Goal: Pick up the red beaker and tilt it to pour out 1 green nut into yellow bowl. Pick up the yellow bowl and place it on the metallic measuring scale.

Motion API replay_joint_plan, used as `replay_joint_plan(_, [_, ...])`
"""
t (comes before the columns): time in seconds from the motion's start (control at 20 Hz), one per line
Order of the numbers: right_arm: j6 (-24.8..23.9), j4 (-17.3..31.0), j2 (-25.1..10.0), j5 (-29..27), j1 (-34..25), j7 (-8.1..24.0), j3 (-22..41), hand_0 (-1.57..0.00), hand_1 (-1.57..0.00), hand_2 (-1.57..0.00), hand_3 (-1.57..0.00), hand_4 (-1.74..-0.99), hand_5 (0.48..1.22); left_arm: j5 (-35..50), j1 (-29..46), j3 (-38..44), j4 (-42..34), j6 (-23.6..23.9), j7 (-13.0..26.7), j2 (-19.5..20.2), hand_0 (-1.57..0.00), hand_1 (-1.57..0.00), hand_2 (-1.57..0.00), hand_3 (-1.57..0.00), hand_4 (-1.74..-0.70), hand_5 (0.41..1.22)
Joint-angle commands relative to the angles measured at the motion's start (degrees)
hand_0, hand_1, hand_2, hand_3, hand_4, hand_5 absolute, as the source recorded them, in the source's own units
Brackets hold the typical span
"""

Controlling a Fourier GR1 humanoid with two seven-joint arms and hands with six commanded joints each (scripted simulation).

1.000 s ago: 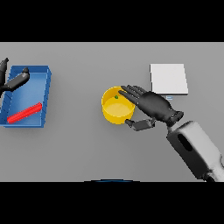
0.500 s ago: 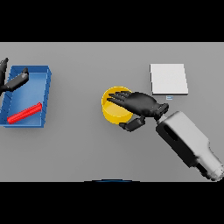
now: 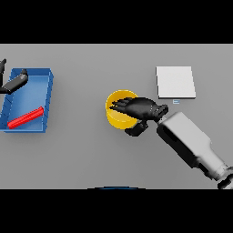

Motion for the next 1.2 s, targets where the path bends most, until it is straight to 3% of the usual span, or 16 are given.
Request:
replay_joint_plan(0.0, [0.2,0.6,-0.1,0.2,-0.4,-0.3,0.3,0.00,0.00,0.00,0.00,-1.304,0.703,-0.1,-0.3,-0.1,-0.2,0.1,0.1,-0.3,0.00,0.00,0.00,0.00,-0.79,0.732])
replay_joint_plan(0.2, [1.4,-0.2,0.6,0.9,-0.1,1.7,1.3,-0.02,-0.04,-0.07,-0.09,-1.339,0.784,-0.3,-0.7,-0.3,0.4,-0.1,-0.1,-0.6,0.00,0.00,0.00,0.00,-0.79,0.725])
replay_joint_plan(0.25, [1.1,0.2,0.7,1.5,-0.3,2.1,1.7,-0.09,-0.11,-0.13,-0.16,-1.362,0.820,-0.1,-0.3,-0.2,0.1,0.0,-0.4,-0.4,0.00,0.00,0.00,0.00,-0.79,0.723])
replay_joint_plan(0.35, [1.1,0.2,0.3,1.8,-0.6,0.5,2.3,-0.51,-0.44,-0.39,-0.36,-1.425,0.964,0.3,-0.7,0.5,1.2,-0.5,-1.1,-0.5,0.00,0.00,0.00,0.00,-0.79,0.723])
replay_joint_plan(0.45, [3.2,-0.3,-0.5,1.1,-0.4,0.3,2.2,-0.89,-0.85,-0.81,-0.59,-1.534,1.057,0.4,-0.5,0.3,0.8,-0.8,-1.0,-0.2,0.00,0.00,0.00,0.00,-0.80,0.726])
replay_joint_plan(0.55, [5.0,0.1,-0.6,0.2,-0.8,0.2,2.1,-1.14,-1.11,-1.09,-0.87,-1.604,1.116,0.3,-0.4,0.2,-0.3,-0.1,-0.3,-0.2,0.00,0.00,0.00,0.00,-0.80,0.728])
replay_joint_plan(0.65, [5.4,-0.7,-0.6,0.0,-0.7,1.3,2.4,-1.29,-1.27,-1.26,-1.02,-1.649,1.154,0.3,0.1,0.0,-1.3,0.3,-0.1,0.0,0.00,0.00,0.00,0.00,-0.80,0.727])
replay_joint_plan(0.75, [5.8,-1.6,-0.9,-0.7,-0.2,1.8,2.1,-1.39,-1.38,-1.31,-1.14,-1.682,1.178,0.8,-0.2,0.6,-1.2,0.1,0.3,0.4,0.00,0.00,0.00,0.00,-0.80,0.725])
replay_joint_plan(0.95, [6.6,-3.0,-2.0,-1.8,-0.5,1.9,1.6,-1.50,-1.49,-1.45,-1.18,-1.717,1.203,0.8,0.7,0.4,-1.0,0.1,-0.7,0.1,0.00,0.00,0.00,0.00,-0.81,0.725])
replay_joint_plan(1.1, [7.8,-5.7,-3.2,-3.2,-0.8,2.2,0.5,-1.53,-1.53,-1.49,-1.19,-1.729,1.212,0.1,0.9,-0.1,-1.9,0.9,0.1,0.4,0.00,0.00,0.00,0.00,-0.80,0.724])
replay_joint_plan(1.15, [8.8,-7.6,-4.3,-3.7,-0.6,2.6,-0.1,-1.54,-1.54,-1.47,-1.27,-1.731,1.214,0.4,1.2,0.1,-2.6,0.8,0.3,0.9,0.00,0.00,0.00,0.00,-0.80,0.723])
